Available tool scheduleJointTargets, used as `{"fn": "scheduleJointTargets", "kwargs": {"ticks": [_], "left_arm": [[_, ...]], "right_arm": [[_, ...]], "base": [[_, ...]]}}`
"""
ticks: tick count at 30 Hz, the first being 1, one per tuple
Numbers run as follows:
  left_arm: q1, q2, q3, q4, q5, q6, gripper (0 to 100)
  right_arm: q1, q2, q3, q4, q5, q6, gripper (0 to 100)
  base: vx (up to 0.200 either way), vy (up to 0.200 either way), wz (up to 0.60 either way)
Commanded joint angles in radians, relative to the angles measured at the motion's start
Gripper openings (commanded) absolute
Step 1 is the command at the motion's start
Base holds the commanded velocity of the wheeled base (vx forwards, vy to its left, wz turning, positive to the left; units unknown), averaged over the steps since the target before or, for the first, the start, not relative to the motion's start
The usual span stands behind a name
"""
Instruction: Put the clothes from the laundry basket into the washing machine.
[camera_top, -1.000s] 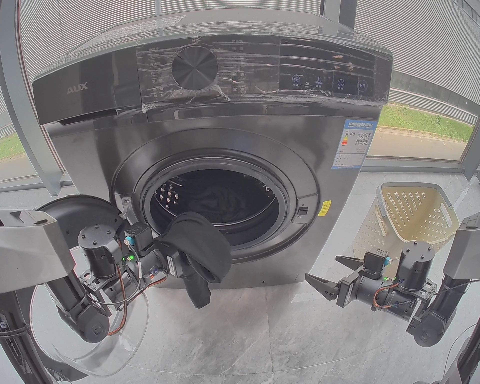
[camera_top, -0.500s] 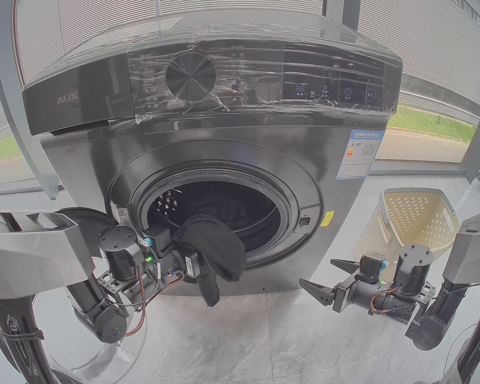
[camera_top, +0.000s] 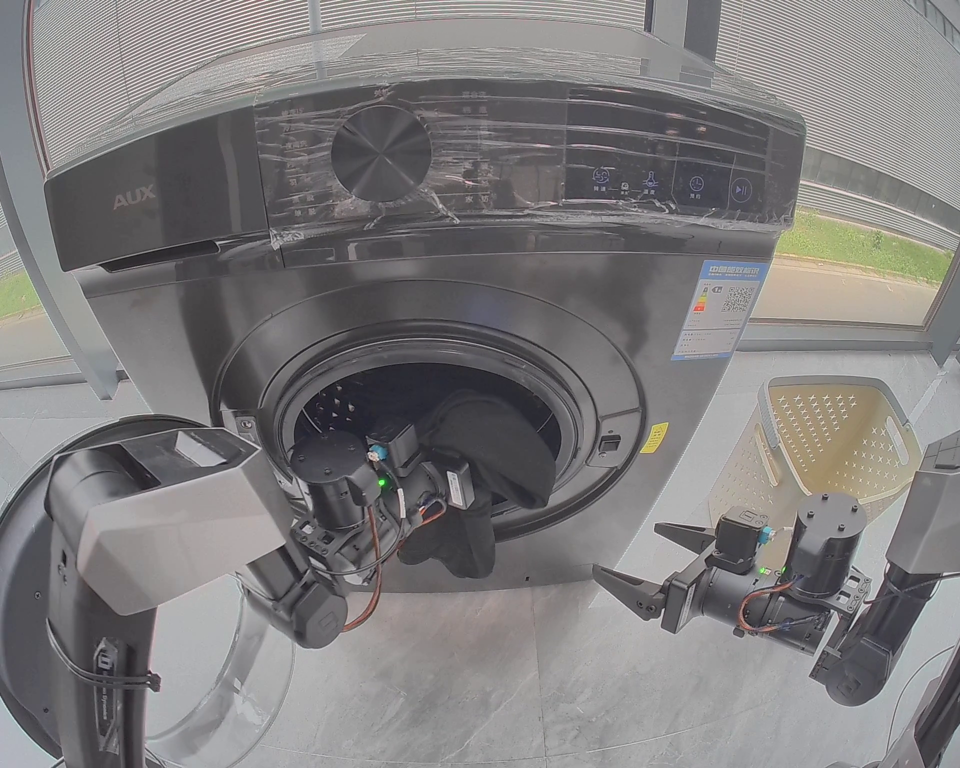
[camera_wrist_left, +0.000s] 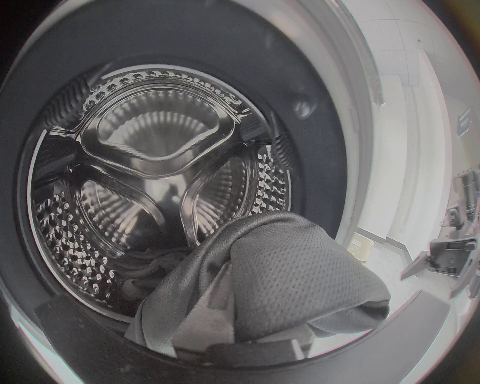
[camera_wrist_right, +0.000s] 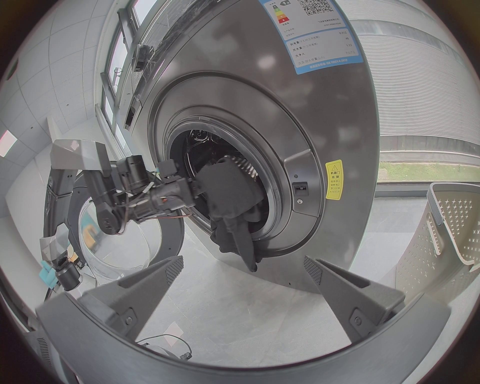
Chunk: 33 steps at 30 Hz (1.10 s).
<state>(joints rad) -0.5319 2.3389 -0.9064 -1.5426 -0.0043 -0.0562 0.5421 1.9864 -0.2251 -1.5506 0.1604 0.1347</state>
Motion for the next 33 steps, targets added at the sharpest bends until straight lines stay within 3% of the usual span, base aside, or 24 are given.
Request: {"fn": "scheduleJointTargets", "kwargs": {"ticks": [1, 10, 15, 20, 24, 30, 31, 33], "left_arm": [[0.006, 0.198, -0.238, 0.047, 0.055, -0.013, 0], [0.052, 0.281, -0.523, 0.3, 0.079, -0.014, 0], [0.09, 0.361, -0.74, 0.433, 0.132, -0.013, 0], [0.105, 0.418, -0.921, 0.538, 0.142, -0.014, 0], [0.107, 0.456, -1.042, 0.579, 0.191, -0.014, 0], [0.107, 0.453, -1.043, 0.587, 0.193, -0.014, 0], [0.107, 0.45, -1.036, 0.585, 0.193, -0.014, 100], [0.107, 0.438, -1.022, 0.587, 0.193, -0.014, 100]], "right_arm": [[0.004, -0.003, 0.001, 0.0, 0.001, 0.0, 100], [0.004, -0.001, 0.001, 0.0, 0.001, 0.0, 100], [0.002, 0.0, -0.002, 0.0, 0.002, 0.002, 100], [0.001, 0.002, -0.002, 0.0, 0.002, 0.002, 100], [-0.004, -0.001, -0.002, 0.0, 0.002, 0.002, 100], [-0.004, -0.003, -0.002, 0.0, 0.002, 0.0, 100], [-0.005, -0.004, -0.003, 0.0, 0.002, 0.0, 100], [-0.007, -0.004, -0.003, 0.0, 0.002, 0.0, 100]], "base": [[0.0, 0.0, 0.0], [0.0, 0.0, 0.0], [0.0, 0.0, 0.0], [0.0, 0.0, 0.0], [0.0, 0.0, 0.0], [0.0, 0.0, 0.0], [0.0, 0.0, 0.0], [0.0, 0.0, 0.0]]}}
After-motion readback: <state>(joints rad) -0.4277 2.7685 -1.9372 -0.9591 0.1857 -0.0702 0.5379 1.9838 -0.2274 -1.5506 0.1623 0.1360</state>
